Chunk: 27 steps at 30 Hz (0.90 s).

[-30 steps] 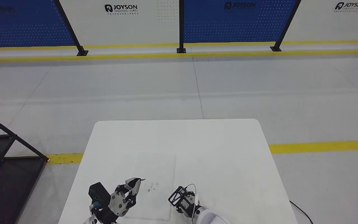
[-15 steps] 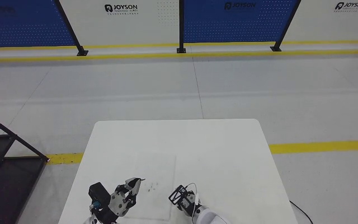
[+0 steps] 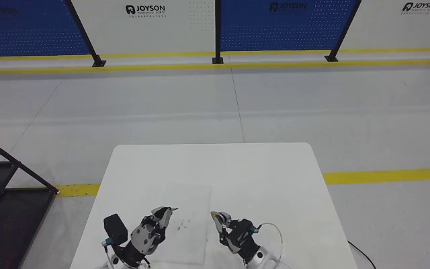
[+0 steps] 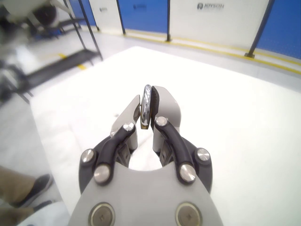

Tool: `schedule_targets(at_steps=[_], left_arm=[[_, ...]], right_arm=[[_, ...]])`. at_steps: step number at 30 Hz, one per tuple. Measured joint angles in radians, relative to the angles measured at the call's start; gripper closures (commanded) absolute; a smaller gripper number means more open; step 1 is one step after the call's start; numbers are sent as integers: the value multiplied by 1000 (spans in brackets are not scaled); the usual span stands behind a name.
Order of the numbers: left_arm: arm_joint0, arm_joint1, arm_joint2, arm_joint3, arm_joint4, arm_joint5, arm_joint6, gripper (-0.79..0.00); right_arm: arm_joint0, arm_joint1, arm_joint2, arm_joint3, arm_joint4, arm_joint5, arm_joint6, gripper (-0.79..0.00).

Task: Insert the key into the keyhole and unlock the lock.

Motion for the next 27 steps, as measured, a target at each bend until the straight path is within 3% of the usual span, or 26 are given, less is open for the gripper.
schedule_targets(at_steps=[5,9,21,24,27], left_arm=[[-49,1,37,39,-29,-125,53,0],[-84,3,56,76,-89,-212,33,0],[-86,3,54,79,-90,-209,28,0],[-93,2,64,70,-110,-217,17,0],[-105,1,84,63,-163,-243,14,0]], right_arm=[[14,8,19,32,20,-124,-203,0],[33,10,13,52,-5,-166,-255,0],[34,9,13,49,3,-158,-248,0],[42,0,0,36,94,-155,-243,0],[60,-8,-12,42,219,-221,-290,0]])
